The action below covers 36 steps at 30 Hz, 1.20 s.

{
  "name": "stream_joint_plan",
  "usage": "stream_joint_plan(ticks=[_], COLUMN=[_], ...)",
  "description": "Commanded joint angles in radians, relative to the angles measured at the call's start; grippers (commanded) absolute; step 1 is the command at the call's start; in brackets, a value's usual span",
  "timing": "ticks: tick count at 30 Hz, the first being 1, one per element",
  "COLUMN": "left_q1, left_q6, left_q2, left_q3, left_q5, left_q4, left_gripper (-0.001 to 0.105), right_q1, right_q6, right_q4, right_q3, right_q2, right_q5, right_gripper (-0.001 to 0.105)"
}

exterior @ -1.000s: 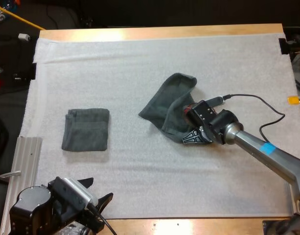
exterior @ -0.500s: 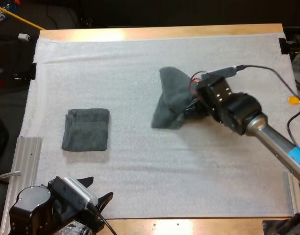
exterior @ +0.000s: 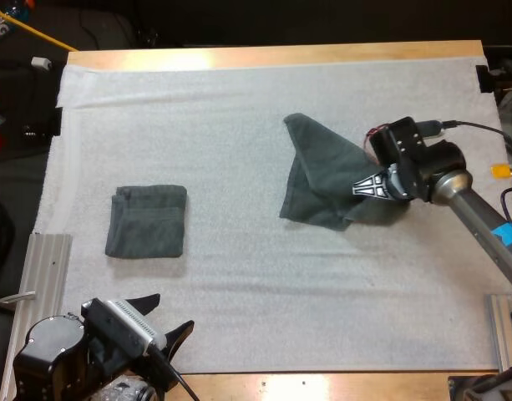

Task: Pick towel from pile, fold and stack

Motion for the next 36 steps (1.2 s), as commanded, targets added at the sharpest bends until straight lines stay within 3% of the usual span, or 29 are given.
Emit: stream_joint_plan(ticks=[1, 4, 5, 8, 13, 26, 32, 36], left_q1=[-0.004, -0.004, -0.004, -0.004, -0.004, -0.004, -0.004, -0.004], left_q6=[-0.004, -0.004, -0.004, -0.004, -0.001, 0.007, 0.007, 0.007], left_q2=[-0.001, -0.001, -0.001, -0.001, -0.001, 0.054, 0.157, 0.22], left_q3=[-0.005, -0.005, -0.005, -0.005, -0.005, -0.005, -0.005, -0.005], left_q5=[0.006, 0.006, 0.006, 0.006, 0.006, 0.006, 0.017, 0.088], left_q4=[-0.011, -0.011, -0.011, -0.014, -0.018, -0.083, -0.1, -0.138], left_gripper=[0.061, 0.061, 0.061, 0.061, 0.061, 0.061, 0.061, 0.061], right_q1=[-0.015, -0.041, -0.043, -0.045, -0.045, -0.045, -0.045, -0.045], right_q6=[0.011, 0.011, 0.011, 0.007, 0.011, 0.069, 0.073, 0.104], right_q4=[0.012, 0.031, 0.038, 0.08, 0.164, 0.29, 0.259, 0.241], right_q3=[-0.002, -0.002, -0.002, -0.002, -0.002, 0.013, 0.118, 0.191], right_q2=[-0.011, -0.023, -0.028, -0.051, -0.102, -0.261, -0.36, -0.415], right_q5=[0.016, 0.023, 0.023, 0.037, 0.035, -0.029, -0.032, -0.037], right_gripper=[0.036, 0.074, 0.076, 0.073, 0.058, 0.057, 0.057, 0.057])
